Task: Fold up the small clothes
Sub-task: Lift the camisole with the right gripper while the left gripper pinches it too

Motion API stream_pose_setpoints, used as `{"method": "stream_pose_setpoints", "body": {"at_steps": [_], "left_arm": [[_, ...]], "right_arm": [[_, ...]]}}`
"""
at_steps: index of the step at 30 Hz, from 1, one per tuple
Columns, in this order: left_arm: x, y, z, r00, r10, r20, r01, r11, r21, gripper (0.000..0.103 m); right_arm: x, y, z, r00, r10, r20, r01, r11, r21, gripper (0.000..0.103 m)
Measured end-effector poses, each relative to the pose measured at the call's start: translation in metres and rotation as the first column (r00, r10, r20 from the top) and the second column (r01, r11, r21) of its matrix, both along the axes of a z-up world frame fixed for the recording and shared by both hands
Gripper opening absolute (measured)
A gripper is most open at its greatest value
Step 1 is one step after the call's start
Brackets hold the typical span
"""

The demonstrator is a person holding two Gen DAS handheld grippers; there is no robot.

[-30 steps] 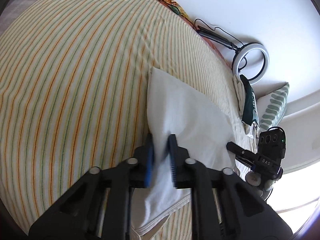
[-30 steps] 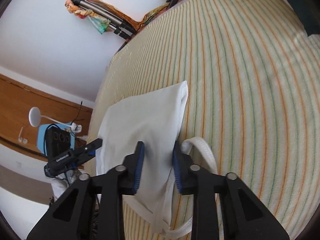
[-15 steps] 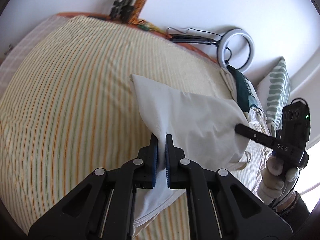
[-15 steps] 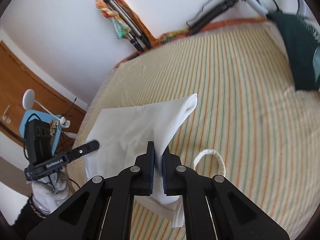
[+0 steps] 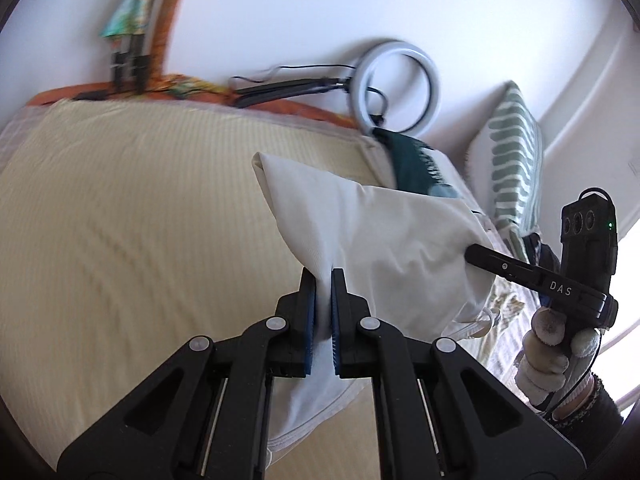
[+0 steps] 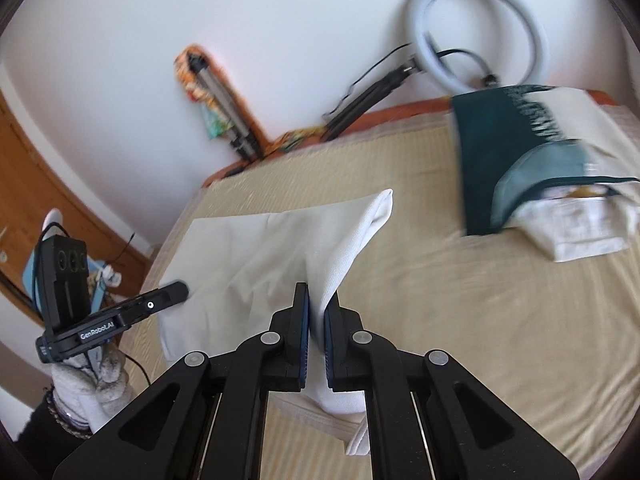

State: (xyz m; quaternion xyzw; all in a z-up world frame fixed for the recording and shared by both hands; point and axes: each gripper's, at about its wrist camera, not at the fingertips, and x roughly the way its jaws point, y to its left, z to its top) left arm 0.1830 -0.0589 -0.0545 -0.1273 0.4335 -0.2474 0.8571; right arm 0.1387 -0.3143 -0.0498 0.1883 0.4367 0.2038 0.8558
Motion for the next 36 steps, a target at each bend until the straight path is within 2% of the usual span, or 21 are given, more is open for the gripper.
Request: {"method": "stream_pose_setpoints", "body": {"at_steps": [9, 19, 26, 36], "left_arm": [[0.036, -0.103, 0.011, 0.994, -0.102, 0.045, 0.102, 0.995, 0.003, 0.005], [0.086, -0.203, 0.013, 0.985, -0.134, 0.106, 0.134, 0.991, -0.002, 0.005], [0.126, -0.248, 0.003, 0.982, -0.124, 0.146, 0.119, 0.992, 0.039, 0.004], [0.161, -0.279, -0.021, 0.979, -0.119, 0.165, 0.099, 0.987, 0.125, 0.005]], "right_arm": [[0.008, -0.088, 0.026, 0.994, -0.09, 0.055, 0.094, 0.992, -0.081, 0.005], [0.061, -0.17, 0.04, 0.979, -0.17, 0.117, 0.19, 0.963, -0.191, 0.005], [0.108, -0.2, 0.033, 0.976, -0.157, 0.153, 0.191, 0.949, -0.249, 0.005], [0.164, -0.23, -0.007, 0.977, -0.167, 0.134, 0.195, 0.953, -0.231, 0.004]]}}
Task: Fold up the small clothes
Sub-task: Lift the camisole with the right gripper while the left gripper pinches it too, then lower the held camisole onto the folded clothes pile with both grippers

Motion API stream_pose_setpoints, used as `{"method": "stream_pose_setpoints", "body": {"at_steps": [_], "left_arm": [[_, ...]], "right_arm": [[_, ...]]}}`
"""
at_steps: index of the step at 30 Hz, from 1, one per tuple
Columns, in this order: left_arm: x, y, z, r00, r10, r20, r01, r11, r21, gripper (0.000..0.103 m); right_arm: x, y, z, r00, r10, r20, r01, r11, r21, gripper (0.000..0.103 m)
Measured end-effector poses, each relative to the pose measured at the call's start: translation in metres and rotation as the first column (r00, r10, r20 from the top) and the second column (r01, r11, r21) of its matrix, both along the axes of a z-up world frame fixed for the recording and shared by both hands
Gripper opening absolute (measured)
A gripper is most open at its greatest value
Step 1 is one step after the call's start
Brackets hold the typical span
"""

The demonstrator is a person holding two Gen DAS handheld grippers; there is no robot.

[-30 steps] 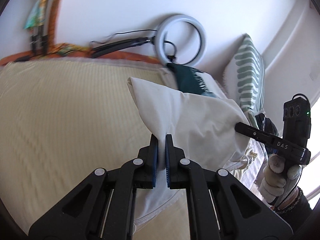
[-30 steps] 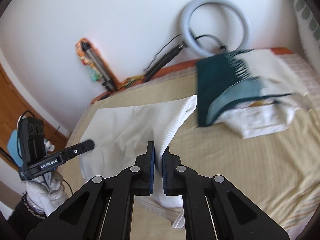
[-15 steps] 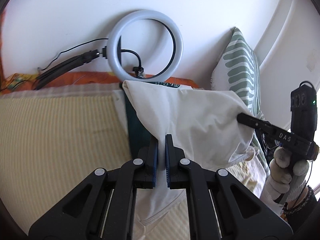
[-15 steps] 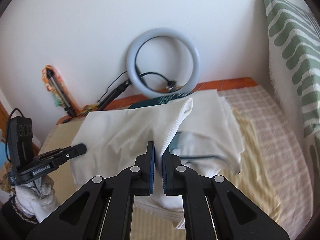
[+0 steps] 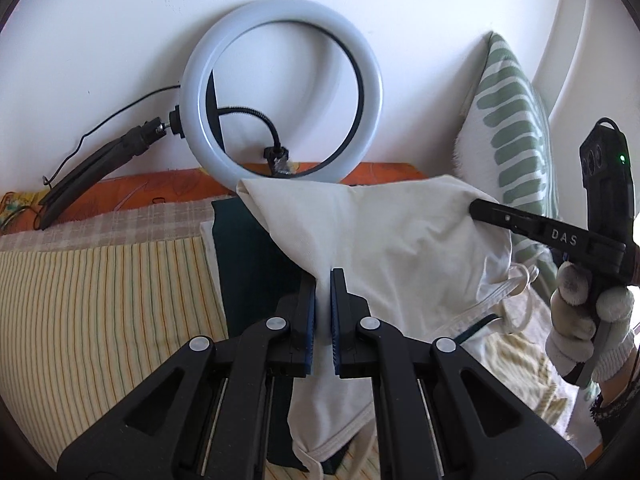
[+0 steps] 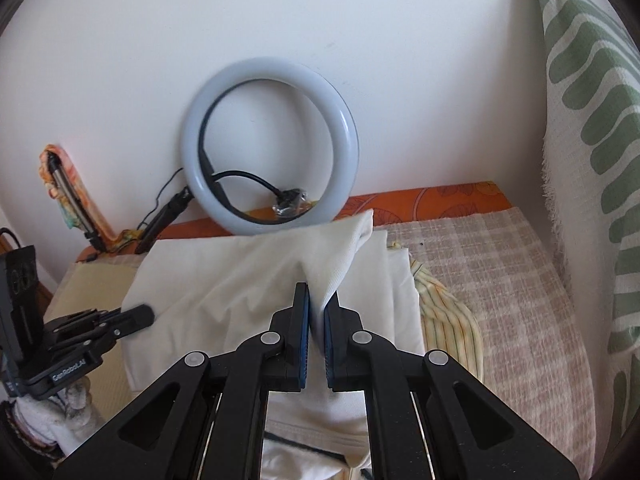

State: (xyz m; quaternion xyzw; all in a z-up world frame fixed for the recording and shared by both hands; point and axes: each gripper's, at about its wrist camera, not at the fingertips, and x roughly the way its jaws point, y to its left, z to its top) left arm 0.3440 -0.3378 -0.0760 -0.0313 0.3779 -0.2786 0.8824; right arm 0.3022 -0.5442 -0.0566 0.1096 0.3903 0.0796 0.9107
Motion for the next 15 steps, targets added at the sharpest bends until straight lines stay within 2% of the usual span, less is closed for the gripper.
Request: {"method": "stream_pose_setpoints", "body": {"at_steps": [7, 11, 14, 15], "left_arm": [[0.005, 0.002, -0.018, 1.0, 0.014, -0.026, -0.013, 0.999, 0.047, 0.005], [0.006, 0.002, -0.019, 0.999, 0.02, -0.031, -0.018, 0.998, 0.057, 0.005], [0.009, -0.004, -0.024, 0.999, 0.018, -0.045, -0.013, 0.993, 0.116, 0.007], [0.009, -0.004, -0.026, 0.999, 0.025, -0.044, -0.019, 0.991, 0.133, 0.012]], "right_arm": [[0.01, -0.006, -0.023, 0.999, -0.018, -0.046, 0.017, 1.0, -0.019, 0.004], [0.009, -0.004, -0.029, 0.997, -0.041, -0.07, 0.036, 0.997, -0.069, 0.004], [0.013, -0.003, -0.037, 0.989, -0.081, -0.123, 0.066, 0.99, -0.126, 0.004], [0.014, -0.003, -0.04, 0.986, -0.089, -0.142, 0.069, 0.988, -0.14, 0.005]]}}
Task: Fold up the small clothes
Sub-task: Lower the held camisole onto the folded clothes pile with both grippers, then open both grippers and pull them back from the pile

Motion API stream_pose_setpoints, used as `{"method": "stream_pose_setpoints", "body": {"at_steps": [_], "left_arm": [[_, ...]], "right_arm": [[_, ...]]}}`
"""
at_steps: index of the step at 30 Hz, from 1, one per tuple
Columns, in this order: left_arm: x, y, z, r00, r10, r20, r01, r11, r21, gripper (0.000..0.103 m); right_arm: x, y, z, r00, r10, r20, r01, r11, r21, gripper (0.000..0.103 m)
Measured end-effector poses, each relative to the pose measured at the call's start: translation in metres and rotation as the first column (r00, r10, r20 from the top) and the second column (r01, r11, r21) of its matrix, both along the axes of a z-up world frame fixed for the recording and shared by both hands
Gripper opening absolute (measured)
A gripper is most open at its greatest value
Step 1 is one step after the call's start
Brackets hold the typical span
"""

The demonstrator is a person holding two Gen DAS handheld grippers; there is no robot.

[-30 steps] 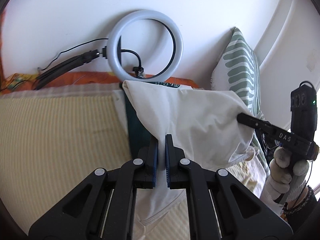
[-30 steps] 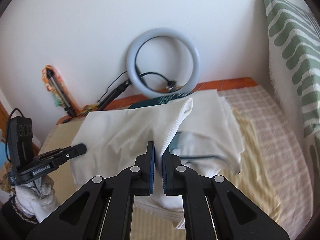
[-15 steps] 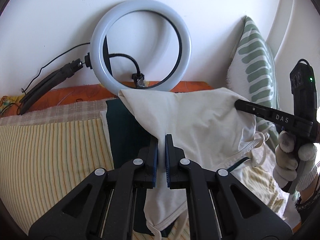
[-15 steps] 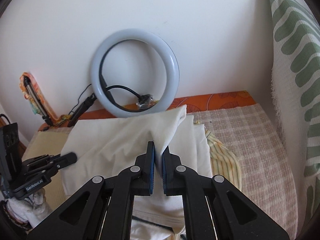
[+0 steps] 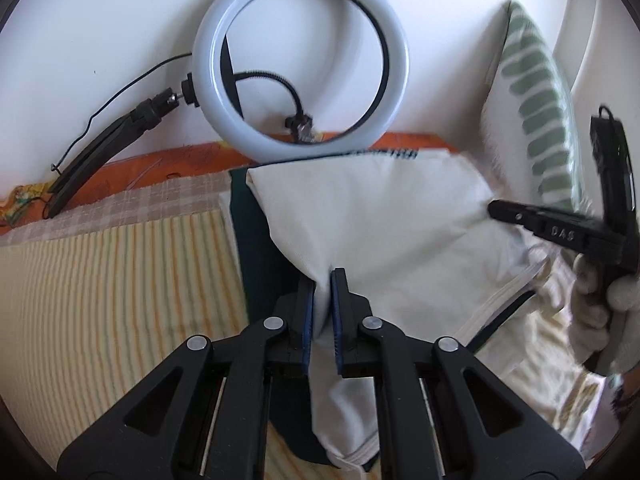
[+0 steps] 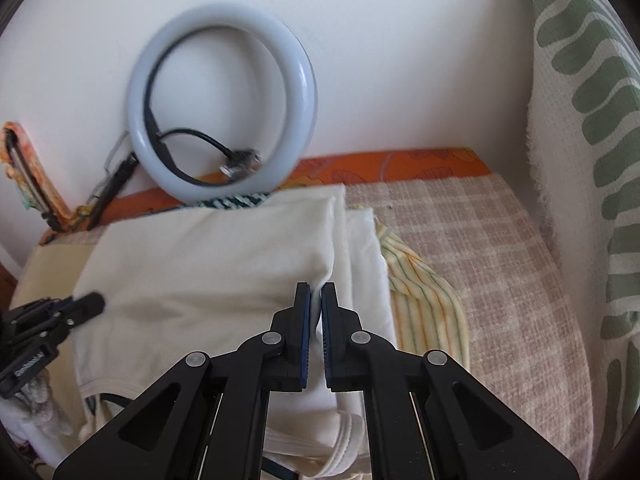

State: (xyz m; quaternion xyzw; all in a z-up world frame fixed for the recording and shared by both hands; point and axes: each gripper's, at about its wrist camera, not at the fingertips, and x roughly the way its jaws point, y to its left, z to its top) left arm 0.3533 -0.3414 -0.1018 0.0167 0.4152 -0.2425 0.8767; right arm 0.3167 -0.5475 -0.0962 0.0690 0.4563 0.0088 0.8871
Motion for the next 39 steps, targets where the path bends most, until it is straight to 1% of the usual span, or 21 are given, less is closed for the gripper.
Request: {"method": "stream_pose_setpoints", "body": {"at_steps": [2, 5, 7, 10, 11, 13, 15, 16, 17, 19, 21, 23, 26, 31, 36, 39], "left_arm": [[-0.002, 0.004, 0.0, 1.0, 0.007, 0.003, -0.007, 1.0, 0.008, 0.013], [-0.008, 0.01, 0.003, 1.0, 0.012, 0.025, -0.013, 0.999, 0.033, 0.014], [-0.012, 0.016, 0.007, 0.999, 0.023, 0.029, -0.023, 0.999, 0.028, 0.014], [-0.021, 0.027, 0.016, 0.999, 0.034, 0.031, -0.034, 0.999, -0.002, 0.014], [-0.024, 0.03, 0.019, 0.999, 0.032, 0.034, -0.031, 0.999, -0.005, 0.014], [-0.03, 0.033, 0.023, 0.999, 0.027, 0.042, -0.027, 1.0, -0.001, 0.014], [-0.036, 0.035, 0.025, 0.999, 0.02, 0.049, -0.021, 1.0, 0.008, 0.014], [-0.038, 0.035, 0.026, 0.999, 0.02, 0.051, -0.02, 1.0, 0.011, 0.014], [-0.04, 0.037, 0.026, 0.999, 0.019, 0.051, -0.02, 1.0, 0.011, 0.014], [-0.046, 0.04, 0.028, 0.999, 0.013, 0.048, -0.014, 1.0, 0.006, 0.014], [-0.052, 0.044, 0.03, 0.999, 0.012, 0.05, -0.012, 1.0, 0.007, 0.014], [-0.058, 0.048, 0.033, 0.999, 0.008, 0.047, -0.008, 1.0, 0.004, 0.014], [-0.067, 0.053, 0.038, 0.999, 0.0, 0.046, 0.0, 1.0, 0.003, 0.014], [-0.085, 0.062, 0.05, 0.999, -0.015, 0.05, 0.016, 1.0, -0.007, 0.014], [-0.109, 0.074, 0.069, 0.997, -0.028, 0.071, 0.03, 0.999, -0.024, 0.014], [-0.124, 0.081, 0.081, 0.996, -0.038, 0.085, 0.041, 0.999, -0.03, 0.014]], "right_arm": [[0.002, 0.001, -0.004, 1.0, -0.004, -0.028, 0.004, 1.0, -0.023, 0.005], [-0.004, 0.0, -0.002, 0.999, -0.024, -0.039, 0.022, 0.998, -0.058, 0.006], [-0.011, -0.004, 0.002, 0.998, -0.048, -0.03, 0.046, 0.997, -0.055, 0.006], [-0.03, -0.012, 0.01, 0.999, -0.048, -0.001, 0.048, 0.997, 0.059, 0.006], [-0.036, -0.012, 0.011, 0.999, -0.045, 0.003, 0.045, 0.997, 0.068, 0.006], [-0.045, -0.015, 0.009, 0.999, -0.048, -0.018, 0.05, 0.995, 0.092, 0.008], [-0.055, -0.018, 0.005, 0.998, -0.035, -0.045, 0.042, 0.986, 0.161, 0.009], [-0.062, -0.018, 0.005, 0.999, -0.024, -0.045, 0.031, 0.984, 0.173, 0.009], [-0.067, -0.016, 0.004, 0.999, -0.018, -0.048, 0.025, 0.989, 0.147, 0.009], [-0.077, -0.01, 0.002, 0.998, -0.008, -0.063, 0.012, 0.998, 0.055, 0.009], [-0.085, -0.009, 0.0, 0.997, 0.007, -0.075, -0.004, 0.999, 0.046, 0.009], [-0.096, -0.009, 0.004, 0.997, -0.004, -0.075, 0.007, 0.999, 0.033, 0.009], [-0.106, -0.007, 0.015, 0.998, -0.026, -0.052, 0.028, 0.999, 0.024, 0.009], [-0.12, 0.01, 0.035, 1.0, -0.027, -0.009, 0.027, 1.0, -0.005, 0.009], [-0.137, 0.033, 0.06, 0.999, -0.03, 0.039, 0.032, 0.999, -0.04, 0.016], [-0.149, 0.046, 0.079, 0.997, -0.03, 0.078, 0.034, 0.998, -0.048, 0.018]]}}
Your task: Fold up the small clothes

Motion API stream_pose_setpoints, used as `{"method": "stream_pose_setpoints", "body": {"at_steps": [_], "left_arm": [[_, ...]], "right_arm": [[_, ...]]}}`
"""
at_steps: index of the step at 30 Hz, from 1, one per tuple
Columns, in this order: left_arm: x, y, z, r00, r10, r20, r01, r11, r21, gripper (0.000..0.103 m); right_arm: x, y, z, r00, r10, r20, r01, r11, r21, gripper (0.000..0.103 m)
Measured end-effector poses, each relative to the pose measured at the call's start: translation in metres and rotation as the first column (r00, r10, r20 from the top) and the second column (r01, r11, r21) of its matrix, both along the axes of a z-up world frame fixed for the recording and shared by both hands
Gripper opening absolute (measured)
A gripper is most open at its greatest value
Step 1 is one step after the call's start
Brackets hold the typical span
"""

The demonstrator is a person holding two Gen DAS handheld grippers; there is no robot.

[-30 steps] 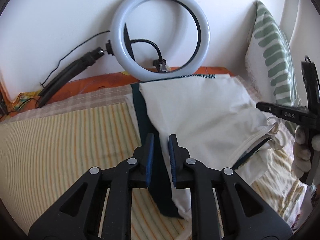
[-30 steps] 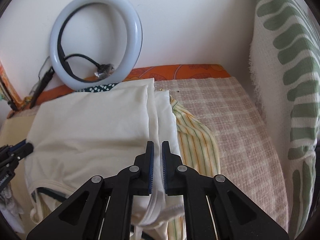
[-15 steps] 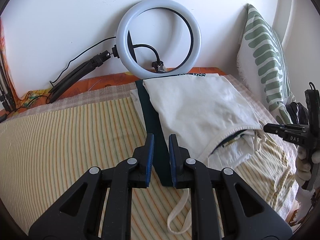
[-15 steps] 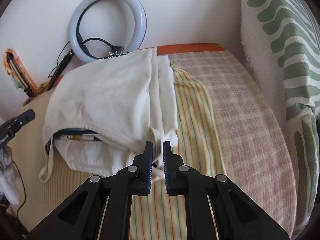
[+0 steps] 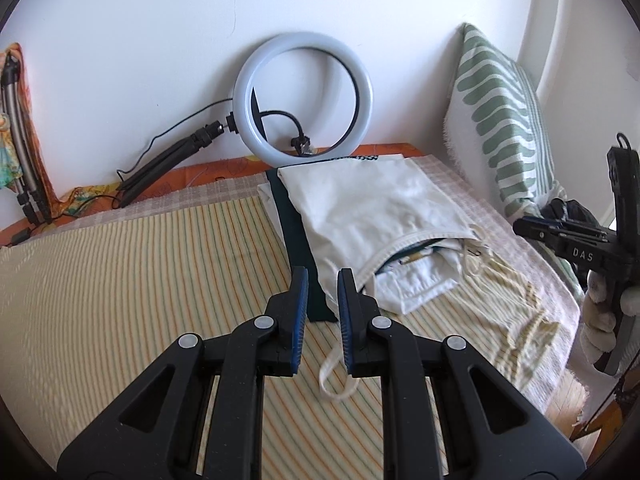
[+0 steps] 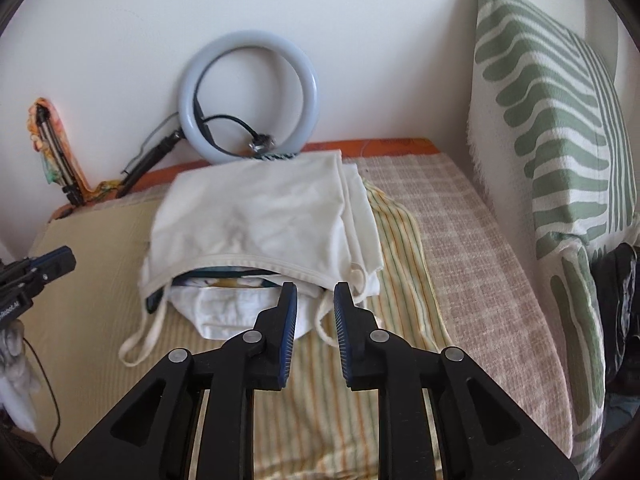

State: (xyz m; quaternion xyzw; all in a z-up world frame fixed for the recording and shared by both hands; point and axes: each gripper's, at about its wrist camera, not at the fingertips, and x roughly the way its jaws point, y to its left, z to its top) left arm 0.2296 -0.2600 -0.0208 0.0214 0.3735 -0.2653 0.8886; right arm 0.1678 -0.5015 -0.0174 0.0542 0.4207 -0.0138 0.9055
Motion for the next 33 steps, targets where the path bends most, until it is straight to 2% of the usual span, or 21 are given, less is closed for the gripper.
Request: {"method": "stream_pose_setpoints", "body": {"at_steps": [1, 3, 6, 7, 8, 9, 10, 12, 16, 21, 29, 31, 33], "left_arm": [[-0.006, 0.003, 0.004, 1.0, -0.004, 0.008, 0.004, 1.0, -0.001, 0.014], [-0.018, 0.009, 0.013, 1.0, -0.017, 0.022, 0.017, 1.0, -0.001, 0.014], [-0.037, 0.016, 0.024, 0.998, -0.035, 0.044, 0.035, 0.999, 0.001, 0.014], [-0.045, 0.019, 0.028, 0.998, -0.043, 0.051, 0.043, 0.999, -0.003, 0.018], [-0.052, 0.022, 0.031, 0.997, -0.049, 0.06, 0.049, 0.999, -0.005, 0.024], [-0.058, 0.025, 0.034, 0.996, -0.055, 0.072, 0.055, 0.998, -0.005, 0.037], [-0.064, 0.027, 0.037, 0.995, -0.061, 0.083, 0.061, 0.998, -0.003, 0.044], [-0.078, 0.031, 0.042, 0.991, -0.074, 0.108, 0.074, 0.997, 0.004, 0.048], [-0.096, 0.04, 0.048, 0.987, -0.094, 0.13, 0.094, 0.996, 0.005, 0.068], [-0.113, 0.053, 0.048, 0.986, -0.1, 0.135, 0.102, 0.995, -0.009, 0.085], [-0.134, 0.069, 0.04, 0.979, -0.085, 0.186, 0.078, 0.996, 0.046, 0.096], [-0.138, 0.073, 0.037, 0.98, -0.08, 0.184, 0.071, 0.996, 0.055, 0.101], [-0.14, 0.076, 0.034, 0.98, -0.088, 0.179, 0.078, 0.995, 0.063, 0.101]], "right_arm": [[-0.003, 0.004, 0.006, 1.0, -0.003, 0.013, 0.003, 1.0, -0.009, 0.019], [-0.014, 0.014, 0.019, 0.999, -0.014, 0.044, 0.015, 1.0, -0.022, 0.034], [-0.03, 0.028, 0.036, 0.996, -0.032, 0.088, 0.034, 0.999, -0.027, 0.041], [-0.035, 0.033, 0.04, 0.994, -0.04, 0.099, 0.044, 0.999, -0.031, 0.043], [-0.041, 0.039, 0.045, 0.992, -0.048, 0.113, 0.052, 0.998, -0.034, 0.052], [-0.047, 0.045, 0.049, 0.99, -0.055, 0.129, 0.06, 0.998, -0.036, 0.063], [-0.048, 0.048, 0.05, 0.988, -0.058, 0.14, 0.064, 0.997, -0.039, 0.068], [-0.059, 0.061, 0.056, 0.984, -0.062, 0.168, 0.073, 0.995, -0.06, 0.078], [-0.069, 0.08, 0.06, 0.983, -0.068, 0.169, 0.08, 0.994, -0.068, 0.081], [-0.079, 0.094, 0.058, 0.981, -0.106, 0.162, 0.116, 0.992, -0.053, 0.083], [-0.084, 0.111, 0.041, 0.972, -0.175, 0.158, 0.18, 0.983, -0.022, 0.084], [-0.084, 0.116, 0.034, 0.972, -0.179, 0.152, 0.185, 0.983, -0.023, 0.084], [-0.084, 0.12, 0.028, 0.973, -0.178, 0.147, 0.183, 0.983, -0.02, 0.084]]}}
